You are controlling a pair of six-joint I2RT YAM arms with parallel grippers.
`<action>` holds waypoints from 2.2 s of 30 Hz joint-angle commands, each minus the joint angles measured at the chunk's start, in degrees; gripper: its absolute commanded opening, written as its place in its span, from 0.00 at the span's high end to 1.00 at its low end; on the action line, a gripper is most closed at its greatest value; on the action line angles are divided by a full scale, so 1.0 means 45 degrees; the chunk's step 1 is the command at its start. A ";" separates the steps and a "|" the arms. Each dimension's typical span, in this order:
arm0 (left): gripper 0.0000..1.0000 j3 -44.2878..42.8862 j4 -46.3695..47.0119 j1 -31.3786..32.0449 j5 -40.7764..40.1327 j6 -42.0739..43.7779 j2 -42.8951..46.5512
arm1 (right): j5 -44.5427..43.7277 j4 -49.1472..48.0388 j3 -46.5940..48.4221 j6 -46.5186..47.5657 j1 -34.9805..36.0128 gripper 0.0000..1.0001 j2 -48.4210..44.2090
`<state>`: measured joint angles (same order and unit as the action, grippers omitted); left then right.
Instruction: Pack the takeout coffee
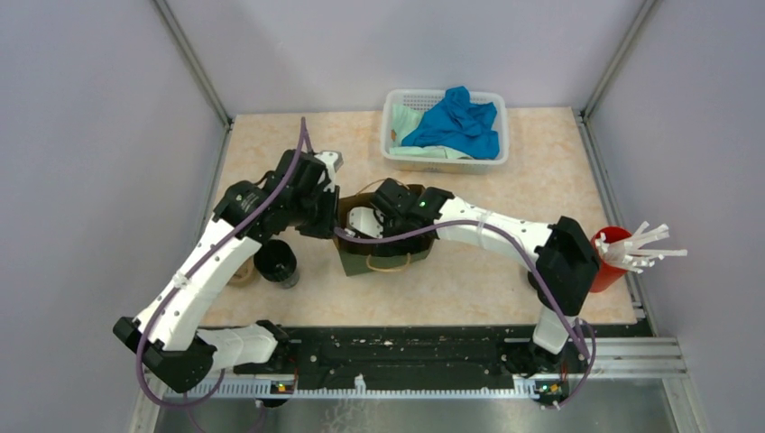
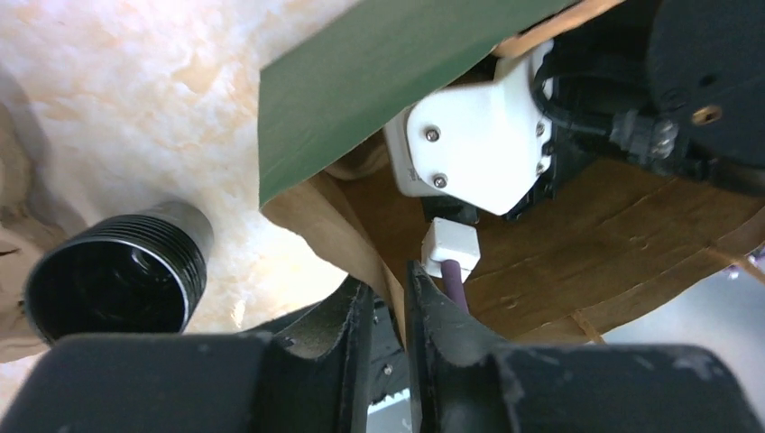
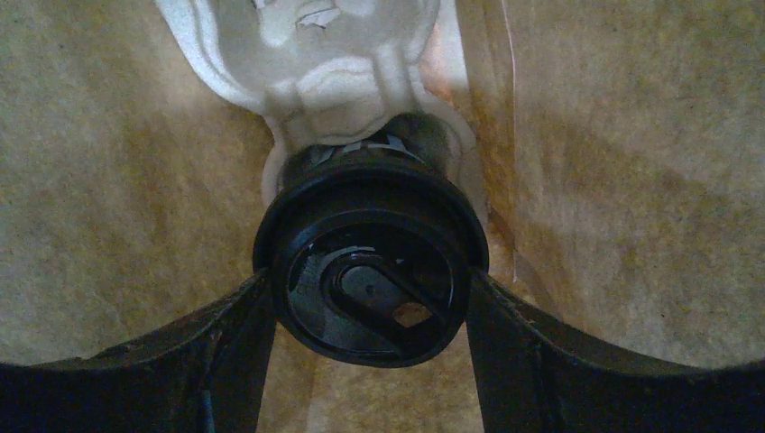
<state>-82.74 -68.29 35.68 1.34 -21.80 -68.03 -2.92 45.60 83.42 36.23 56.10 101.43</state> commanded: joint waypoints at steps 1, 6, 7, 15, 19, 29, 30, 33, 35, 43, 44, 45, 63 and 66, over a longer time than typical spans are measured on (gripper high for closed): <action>0.72 -0.1273 0.0480 0.0056 -0.1151 0.0263 0.0045 | 0.1444 0.0665 -0.0958 -0.0881 0.0225 0.51 0.1372; 0.63 -0.1801 0.0523 0.0033 -0.1714 0.0573 0.0130 | 0.1677 0.0426 -0.1344 -0.1132 0.0118 0.51 0.1904; 0.63 -0.1910 0.0600 0.0041 -0.1738 0.0671 0.0160 | 0.1675 0.0365 -0.1386 -0.1195 0.0059 0.51 0.2042; 0.63 -0.2697 0.0636 0.0040 -0.2279 0.1245 0.0460 | 0.1796 0.0347 -0.1994 -0.1453 -0.0159 0.51 0.2415; 0.63 -0.2593 0.0659 0.0052 -0.2410 0.1290 0.0723 | 0.1614 0.0403 -0.2229 -0.1437 -0.0234 0.51 0.2179; 0.63 -0.2509 0.1032 0.0044 -0.2213 0.1385 0.0989 | 0.0984 0.1909 0.1876 -0.1964 -0.0194 0.36 0.2127; 0.63 -0.2512 0.1052 0.0043 -0.2213 0.1400 0.1020 | 0.0864 0.1915 0.2042 -0.2041 -0.0172 0.34 0.2058; 0.63 -0.2372 0.1133 0.0048 -0.2213 0.1355 0.1180 | 0.0345 0.1796 0.2342 -0.2189 -0.0072 0.28 0.1855; 0.63 -0.2222 0.1201 0.0041 -0.2167 0.1268 0.1325 | 0.0129 0.1894 0.2700 -0.2235 -0.0016 0.26 0.1870; 0.64 -0.1907 0.1208 0.0040 -0.1979 0.0989 0.1609 | -0.0152 0.2338 0.4142 -0.2526 0.0260 0.08 0.1784; 0.64 -0.1843 0.1211 0.0040 -0.1964 0.0979 0.1632 | -0.0221 0.2374 0.4286 -0.2538 0.0311 0.05 0.1734; 0.64 -0.1808 0.1211 0.0040 -0.1930 0.0961 0.1652 | -0.0241 0.2484 0.4435 -0.2567 0.0352 0.04 0.1723; 0.62 -0.1713 0.1514 0.0042 -0.1482 0.0844 0.1556 | -0.1600 0.3945 0.6253 -0.4475 0.0783 0.06 0.0855; 0.61 -0.1842 0.1546 0.0042 -0.1695 0.0812 0.1579 | -0.1870 0.4354 0.6642 -0.4892 0.0843 0.08 0.0718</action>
<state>-90.11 -62.74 35.68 -6.00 -17.89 -61.25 -9.30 64.01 108.14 19.14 59.11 109.43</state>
